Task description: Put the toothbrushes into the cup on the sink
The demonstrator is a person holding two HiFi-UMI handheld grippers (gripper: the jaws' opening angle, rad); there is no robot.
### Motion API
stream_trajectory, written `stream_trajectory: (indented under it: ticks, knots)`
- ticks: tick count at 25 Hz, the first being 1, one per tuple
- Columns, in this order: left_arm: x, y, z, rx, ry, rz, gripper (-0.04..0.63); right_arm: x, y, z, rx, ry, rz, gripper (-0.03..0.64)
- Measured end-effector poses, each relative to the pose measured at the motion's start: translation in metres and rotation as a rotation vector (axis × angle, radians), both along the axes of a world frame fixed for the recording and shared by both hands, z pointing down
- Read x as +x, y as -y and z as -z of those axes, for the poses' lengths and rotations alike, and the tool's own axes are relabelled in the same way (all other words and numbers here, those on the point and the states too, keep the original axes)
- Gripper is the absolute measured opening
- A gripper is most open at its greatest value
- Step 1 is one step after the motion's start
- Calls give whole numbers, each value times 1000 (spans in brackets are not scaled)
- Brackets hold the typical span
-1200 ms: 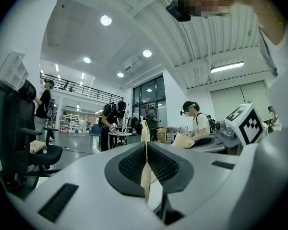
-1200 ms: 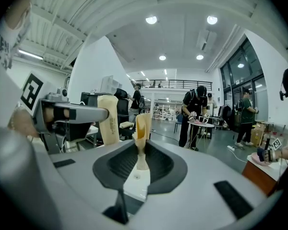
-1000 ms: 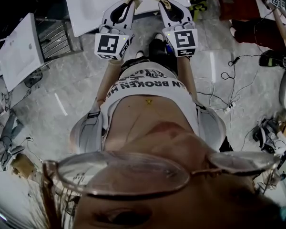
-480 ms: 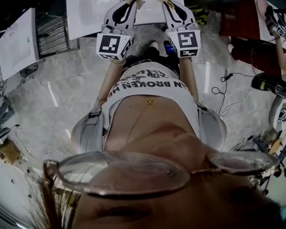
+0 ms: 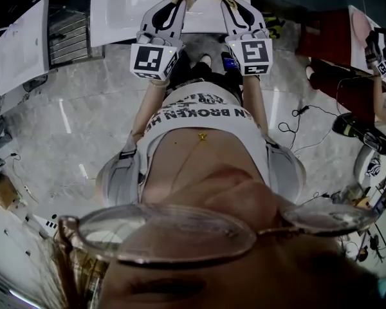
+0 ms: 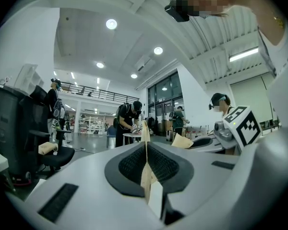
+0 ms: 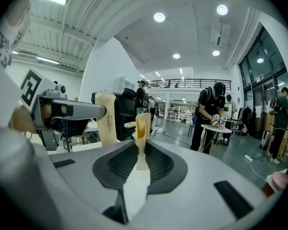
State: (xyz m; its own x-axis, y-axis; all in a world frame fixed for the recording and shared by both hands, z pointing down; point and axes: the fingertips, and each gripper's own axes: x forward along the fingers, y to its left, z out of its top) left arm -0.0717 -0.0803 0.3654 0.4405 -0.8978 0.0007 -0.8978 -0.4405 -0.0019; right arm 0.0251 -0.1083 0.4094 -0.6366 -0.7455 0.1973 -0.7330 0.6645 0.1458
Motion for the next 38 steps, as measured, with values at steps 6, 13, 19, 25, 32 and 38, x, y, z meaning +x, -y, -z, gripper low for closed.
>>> stream_trajectory:
  ticks: [6, 13, 19, 25, 32, 38]
  knots:
    - [-4, 27, 1, 0, -2, -40, 21, 4, 19, 1, -3, 4, -59, 61]
    - [-9, 69, 6, 2, -4, -133, 21, -5, 51, 5, -9, 7, -134, 61]
    - [-31, 102, 1, -9, -7, -186, 21, -34, 81, 3, -16, 1, -165, 61]
    - [-63, 137, -7, -29, -12, -238, 21, -62, 111, -3, -26, -9, -220, 61]
    - [-78, 167, -18, -47, -27, -297, 21, -61, 140, -14, -43, -28, -309, 61]
    - [-79, 177, -22, -66, -38, -305, 21, -43, 154, -20, -64, -26, -350, 61]
